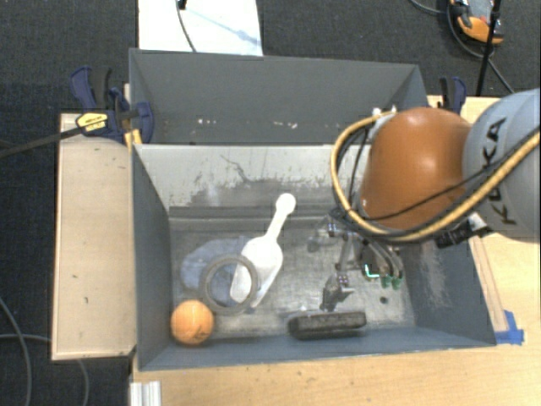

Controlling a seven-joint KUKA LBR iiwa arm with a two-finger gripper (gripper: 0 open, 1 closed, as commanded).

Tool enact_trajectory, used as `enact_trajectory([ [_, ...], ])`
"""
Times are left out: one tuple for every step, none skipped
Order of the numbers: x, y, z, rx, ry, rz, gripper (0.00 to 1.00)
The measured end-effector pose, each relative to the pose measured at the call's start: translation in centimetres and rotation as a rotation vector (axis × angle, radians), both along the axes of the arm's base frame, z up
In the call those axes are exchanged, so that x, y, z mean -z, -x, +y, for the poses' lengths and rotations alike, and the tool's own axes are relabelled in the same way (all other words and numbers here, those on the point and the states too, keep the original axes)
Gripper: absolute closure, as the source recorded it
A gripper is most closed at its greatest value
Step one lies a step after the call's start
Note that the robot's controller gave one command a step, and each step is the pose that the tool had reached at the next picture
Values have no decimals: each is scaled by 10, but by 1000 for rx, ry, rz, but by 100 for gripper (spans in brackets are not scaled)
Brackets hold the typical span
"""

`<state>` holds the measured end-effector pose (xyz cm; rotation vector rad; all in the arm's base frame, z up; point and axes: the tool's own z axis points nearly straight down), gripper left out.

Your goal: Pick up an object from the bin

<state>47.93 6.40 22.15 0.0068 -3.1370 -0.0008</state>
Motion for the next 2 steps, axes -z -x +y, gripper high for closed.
enact_trajectory([
  [-3, -2, 0, 3, 0, -7, 0],
  [52, -2, -11, -152, 0, -9, 0],
])
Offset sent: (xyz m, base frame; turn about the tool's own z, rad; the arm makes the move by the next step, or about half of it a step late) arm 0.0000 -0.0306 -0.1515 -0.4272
